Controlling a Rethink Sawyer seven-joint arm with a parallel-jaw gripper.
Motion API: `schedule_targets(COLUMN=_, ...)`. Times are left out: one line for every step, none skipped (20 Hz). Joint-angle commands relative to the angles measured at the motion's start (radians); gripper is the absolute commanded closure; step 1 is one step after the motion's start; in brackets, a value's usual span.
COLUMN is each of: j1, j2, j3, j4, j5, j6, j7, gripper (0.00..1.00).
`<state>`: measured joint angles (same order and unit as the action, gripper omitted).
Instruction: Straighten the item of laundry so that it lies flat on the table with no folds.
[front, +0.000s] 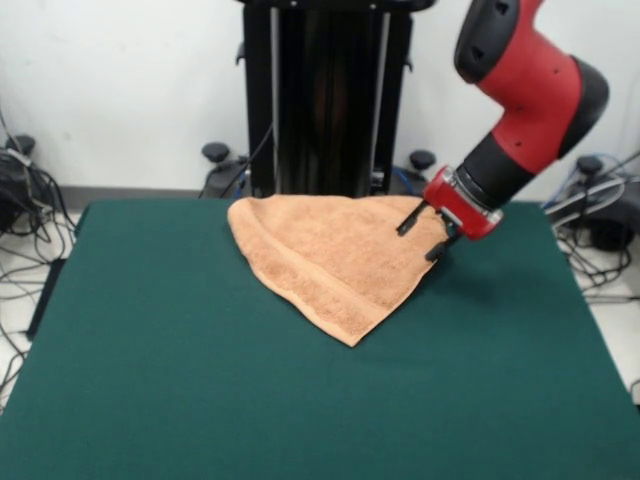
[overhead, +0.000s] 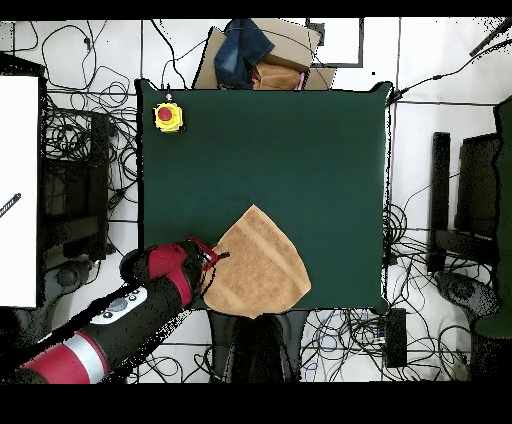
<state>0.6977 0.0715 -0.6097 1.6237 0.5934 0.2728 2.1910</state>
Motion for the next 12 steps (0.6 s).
schedule_targets(j1=-0.014, j2=-0.008, j3=0.223, j4=0.089, j5=-0.034, j6=-0.124, j7=0.168, gripper=0.00)
schedule_targets(j1=-0.015, j2=-0.006, j3=0.230, j4=0.096, j5=-0.038, j6=-0.145, j7=0.169, gripper=0.00)
schedule_targets(j1=-0.022, j2=-0.005, j3=0.242, j4=0.103, j5=-0.042, j6=-0.161, j7=0.167, gripper=0.00)
schedule_targets(j1=-0.021, j2=-0.004, j3=0.245, j4=0.110, j5=-0.046, j6=-0.175, j7=0.167, gripper=0.00)
schedule_targets(j1=-0.022, j2=-0.006, j3=0.251, j4=0.118, j5=-0.051, j6=-0.187, j7=0.167, gripper=0.00)
schedule_targets(j1=-0.022, j2=-0.007, j3=0.255, j4=0.126, j5=-0.055, j6=-0.198, j7=0.166, gripper=0.00)
schedule_targets(j1=-0.023, j2=-0.009, j3=0.261, j4=0.133, j5=-0.060, j6=-0.211, j7=0.166, gripper=0.00)
schedule_targets(j1=-0.020, j2=-0.007, j3=0.266, j4=0.139, j5=-0.059, j6=-0.222, j7=0.170, gripper=0.00)
schedule_targets(j1=-0.013, j2=-0.002, j3=0.268, j4=0.143, j5=-0.057, j6=-0.235, j7=0.178, gripper=0.00)
schedule_targets(j1=-0.012, j2=0.004, j3=0.273, j4=0.144, j5=-0.055, j6=-0.249, j7=0.183, gripper=0.00)
schedule_targets(j1=-0.013, j2=0.010, j3=0.281, j4=0.148, j5=-0.053, j6=-0.268, j7=0.190, gripper=0.00)
schedule_targets(j1=-0.008, j2=0.019, j3=0.282, j4=0.147, j5=-0.048, j6=-0.279, j7=0.196, gripper=0.00)
